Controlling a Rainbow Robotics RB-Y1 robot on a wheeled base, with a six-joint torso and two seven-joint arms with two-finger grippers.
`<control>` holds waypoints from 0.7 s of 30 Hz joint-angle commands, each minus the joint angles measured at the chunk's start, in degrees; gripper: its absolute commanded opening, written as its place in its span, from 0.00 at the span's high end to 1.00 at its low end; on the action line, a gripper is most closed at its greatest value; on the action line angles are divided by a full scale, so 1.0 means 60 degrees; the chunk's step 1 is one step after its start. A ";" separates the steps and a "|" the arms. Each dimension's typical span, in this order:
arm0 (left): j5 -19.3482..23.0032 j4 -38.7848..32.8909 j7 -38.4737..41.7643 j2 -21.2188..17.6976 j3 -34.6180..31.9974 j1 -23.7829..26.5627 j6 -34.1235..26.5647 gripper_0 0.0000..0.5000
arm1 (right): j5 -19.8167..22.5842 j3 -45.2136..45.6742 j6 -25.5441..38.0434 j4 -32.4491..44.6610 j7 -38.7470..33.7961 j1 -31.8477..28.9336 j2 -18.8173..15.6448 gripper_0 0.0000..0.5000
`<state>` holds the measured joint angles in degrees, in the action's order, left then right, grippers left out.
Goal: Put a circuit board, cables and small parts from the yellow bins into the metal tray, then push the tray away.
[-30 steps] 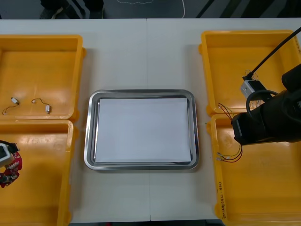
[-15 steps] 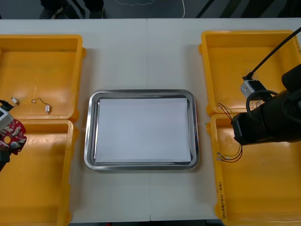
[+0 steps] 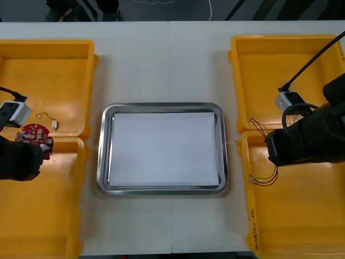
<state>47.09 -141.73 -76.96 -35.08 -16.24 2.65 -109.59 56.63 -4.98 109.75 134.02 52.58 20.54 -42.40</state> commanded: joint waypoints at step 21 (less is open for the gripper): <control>0.0092 -0.0269 0.4580 -0.1287 0.4332 0.2928 -0.0069 1.00 | -0.0063 -0.0136 0.0042 0.0280 0.0201 0.0239 -0.0214 1.00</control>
<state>47.22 -141.78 -49.54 -40.89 7.16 16.58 -109.63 56.63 -4.98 109.75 134.02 52.59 20.54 -42.40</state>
